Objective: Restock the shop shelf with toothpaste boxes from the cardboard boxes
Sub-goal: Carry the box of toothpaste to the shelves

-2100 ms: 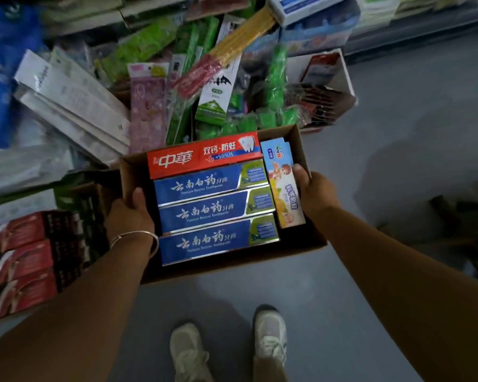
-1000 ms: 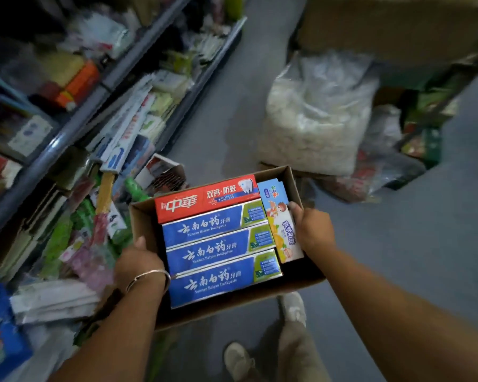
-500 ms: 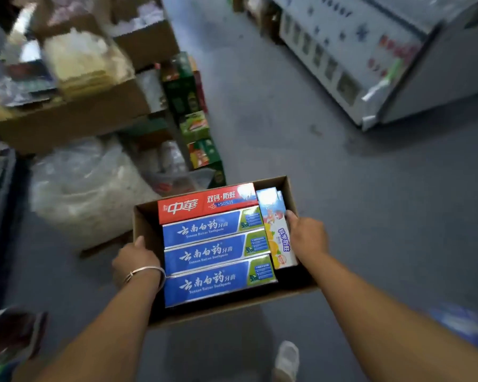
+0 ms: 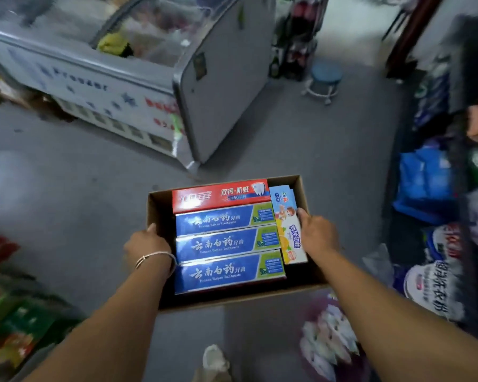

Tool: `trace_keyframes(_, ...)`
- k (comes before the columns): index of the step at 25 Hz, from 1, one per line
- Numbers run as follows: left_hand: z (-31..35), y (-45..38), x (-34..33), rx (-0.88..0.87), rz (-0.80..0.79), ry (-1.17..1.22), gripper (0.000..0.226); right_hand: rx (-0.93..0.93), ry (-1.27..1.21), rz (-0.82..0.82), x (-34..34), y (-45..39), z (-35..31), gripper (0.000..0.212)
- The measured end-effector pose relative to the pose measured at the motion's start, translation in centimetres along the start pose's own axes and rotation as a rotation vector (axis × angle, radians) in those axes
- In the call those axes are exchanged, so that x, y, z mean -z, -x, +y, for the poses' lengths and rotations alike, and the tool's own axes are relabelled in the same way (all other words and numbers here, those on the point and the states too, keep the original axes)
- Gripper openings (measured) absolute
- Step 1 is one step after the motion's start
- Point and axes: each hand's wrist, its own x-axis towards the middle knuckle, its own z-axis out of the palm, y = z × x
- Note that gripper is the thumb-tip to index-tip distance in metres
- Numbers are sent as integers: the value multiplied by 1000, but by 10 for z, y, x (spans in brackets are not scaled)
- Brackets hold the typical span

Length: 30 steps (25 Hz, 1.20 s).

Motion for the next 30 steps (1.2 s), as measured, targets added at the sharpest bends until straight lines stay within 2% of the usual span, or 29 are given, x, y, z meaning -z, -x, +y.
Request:
trace_keyframes(2,65,-17,-27,-130,-53,-73,46,-102,-31,28,19,-38,16,40)
trace_keyframes(5,164,-31,-77,-288,-130,-140,46,-295,-204,55,41,-93,48,40)
trace_keyframes(9,272,-31,-149,-369,-194,-163,46,-546,-425,94,67,-171,102,49)
trace_keyframes(13,394,-33,-232,-431,-260,-189,44,-618,-411,123,110,-268,152,47)
trace_keyframes(16,476,-35,-277,-441,-287,-184,44,-730,-455,170,136,-332,183,54)
trace_keyframes(20,589,-53,-342,-507,-353,-181,46,-730,-256,152,162,-426,205,48)
trace_keyframes(22,650,-64,-374,-581,-382,-197,46,-735,-253,203,178,-477,211,44)
trace_keyframes(25,730,-74,-418,-658,-411,-243,46,-788,-211,185,193,-540,222,42)
trace_keyframes(28,806,-78,-468,-737,-449,-304,44,-893,-243,172,204,-595,241,44)
trace_keyframes(30,852,-77,-509,-791,-479,-338,43,-1027,-393,226,210,-635,262,51)
